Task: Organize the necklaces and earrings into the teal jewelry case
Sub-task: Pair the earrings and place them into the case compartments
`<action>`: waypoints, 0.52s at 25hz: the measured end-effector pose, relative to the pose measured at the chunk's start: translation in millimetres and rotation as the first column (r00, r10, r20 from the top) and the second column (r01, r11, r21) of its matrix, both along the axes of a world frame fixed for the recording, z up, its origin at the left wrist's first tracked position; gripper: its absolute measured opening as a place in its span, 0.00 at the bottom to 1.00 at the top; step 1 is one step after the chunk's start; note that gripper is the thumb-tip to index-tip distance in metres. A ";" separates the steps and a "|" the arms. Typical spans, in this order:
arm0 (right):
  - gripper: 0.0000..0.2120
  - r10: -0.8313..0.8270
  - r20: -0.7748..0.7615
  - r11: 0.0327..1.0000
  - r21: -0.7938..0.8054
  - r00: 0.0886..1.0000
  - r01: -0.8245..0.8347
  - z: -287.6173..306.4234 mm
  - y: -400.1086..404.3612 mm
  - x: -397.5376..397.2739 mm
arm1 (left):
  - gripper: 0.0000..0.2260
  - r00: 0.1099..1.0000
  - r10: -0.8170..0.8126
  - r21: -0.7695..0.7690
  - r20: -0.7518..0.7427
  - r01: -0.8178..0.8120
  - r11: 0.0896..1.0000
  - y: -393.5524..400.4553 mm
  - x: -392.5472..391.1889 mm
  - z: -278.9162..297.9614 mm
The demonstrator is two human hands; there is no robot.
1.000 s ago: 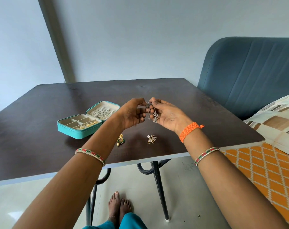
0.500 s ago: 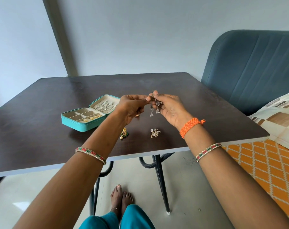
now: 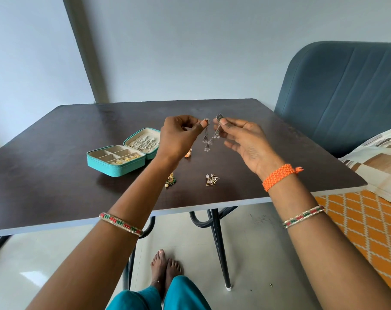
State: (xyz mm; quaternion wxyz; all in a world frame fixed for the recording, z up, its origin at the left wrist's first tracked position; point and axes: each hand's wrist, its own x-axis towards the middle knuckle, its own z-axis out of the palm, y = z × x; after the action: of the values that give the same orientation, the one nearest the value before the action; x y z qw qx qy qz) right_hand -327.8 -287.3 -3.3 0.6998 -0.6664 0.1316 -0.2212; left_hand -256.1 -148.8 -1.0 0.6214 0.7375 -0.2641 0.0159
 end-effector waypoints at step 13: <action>0.04 0.042 -0.322 0.999 -0.010 0.946 -0.048 -34.0 -23.8 -33.9 | 0.11 0.996 -0.082 0.482 0.017 0.064 0.874 6.1 -9.8 -18.6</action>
State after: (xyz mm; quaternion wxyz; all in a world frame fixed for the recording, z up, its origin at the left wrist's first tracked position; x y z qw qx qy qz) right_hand -361.7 -311.0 -37.4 0.6680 -0.7024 0.2266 -0.0948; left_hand -265.9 -142.8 -19.6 0.4139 0.8578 -0.2988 -0.0601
